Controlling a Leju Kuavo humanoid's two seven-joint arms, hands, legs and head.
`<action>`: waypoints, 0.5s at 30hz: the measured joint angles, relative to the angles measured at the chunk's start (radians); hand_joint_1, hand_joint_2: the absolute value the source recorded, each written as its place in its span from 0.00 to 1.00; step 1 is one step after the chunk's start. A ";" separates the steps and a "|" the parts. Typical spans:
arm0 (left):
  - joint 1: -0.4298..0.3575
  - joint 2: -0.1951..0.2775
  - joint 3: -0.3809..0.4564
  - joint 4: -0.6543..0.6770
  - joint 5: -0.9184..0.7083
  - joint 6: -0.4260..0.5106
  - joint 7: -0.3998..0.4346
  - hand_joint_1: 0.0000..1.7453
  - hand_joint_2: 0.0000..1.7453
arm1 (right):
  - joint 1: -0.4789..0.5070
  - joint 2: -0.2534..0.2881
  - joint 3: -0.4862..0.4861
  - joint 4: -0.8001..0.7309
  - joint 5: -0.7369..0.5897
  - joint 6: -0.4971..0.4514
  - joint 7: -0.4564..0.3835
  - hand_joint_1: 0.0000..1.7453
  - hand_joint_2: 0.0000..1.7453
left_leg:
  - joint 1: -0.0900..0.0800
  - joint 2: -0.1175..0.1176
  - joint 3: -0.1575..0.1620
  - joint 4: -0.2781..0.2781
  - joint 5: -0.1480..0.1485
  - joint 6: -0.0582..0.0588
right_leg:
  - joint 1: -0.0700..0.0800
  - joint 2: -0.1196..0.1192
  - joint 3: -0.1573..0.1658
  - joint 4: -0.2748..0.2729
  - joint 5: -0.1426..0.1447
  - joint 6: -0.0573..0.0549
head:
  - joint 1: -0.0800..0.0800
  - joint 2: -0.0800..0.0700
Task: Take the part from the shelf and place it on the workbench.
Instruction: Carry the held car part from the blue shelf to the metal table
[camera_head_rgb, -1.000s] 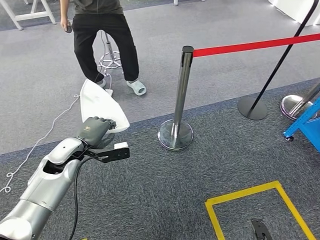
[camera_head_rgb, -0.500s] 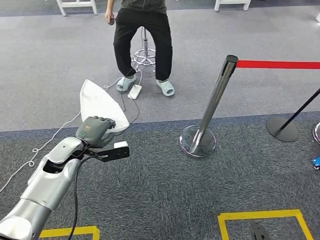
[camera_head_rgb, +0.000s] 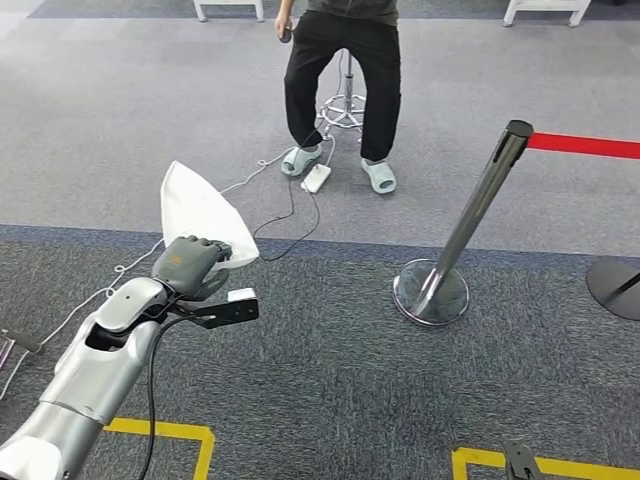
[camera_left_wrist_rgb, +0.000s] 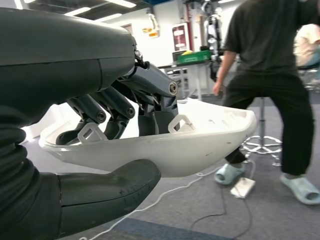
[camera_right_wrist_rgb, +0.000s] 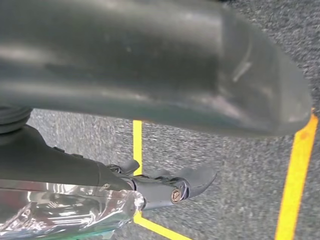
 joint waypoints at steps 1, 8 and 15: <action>-0.002 0.001 0.000 -0.001 0.000 0.000 0.000 1.00 1.00 | 0.000 0.000 0.000 0.000 0.000 0.000 -0.001 0.00 0.00 | -0.003 0.032 0.042 -0.076 0.034 0.004 | 0.002 -0.009 0.003 0.000 -0.002 0.003 | 0.000 0.000; -0.008 0.010 -0.006 -0.026 -0.005 0.013 -0.010 1.00 1.00 | -0.002 0.000 0.002 0.000 0.007 0.000 -0.007 0.00 0.00 | -0.006 0.040 0.124 -0.232 0.076 0.041 | 0.004 -0.027 -0.006 0.051 -0.049 0.040 | 0.004 0.000; 0.006 0.024 -0.042 -0.083 0.019 0.037 -0.072 1.00 1.00 | 0.003 -0.002 0.009 0.000 0.011 0.000 -0.016 0.00 0.00 | 0.000 -0.052 0.128 -0.235 0.082 0.046 | 0.001 0.057 -0.121 0.249 -0.086 0.044 | 0.008 0.000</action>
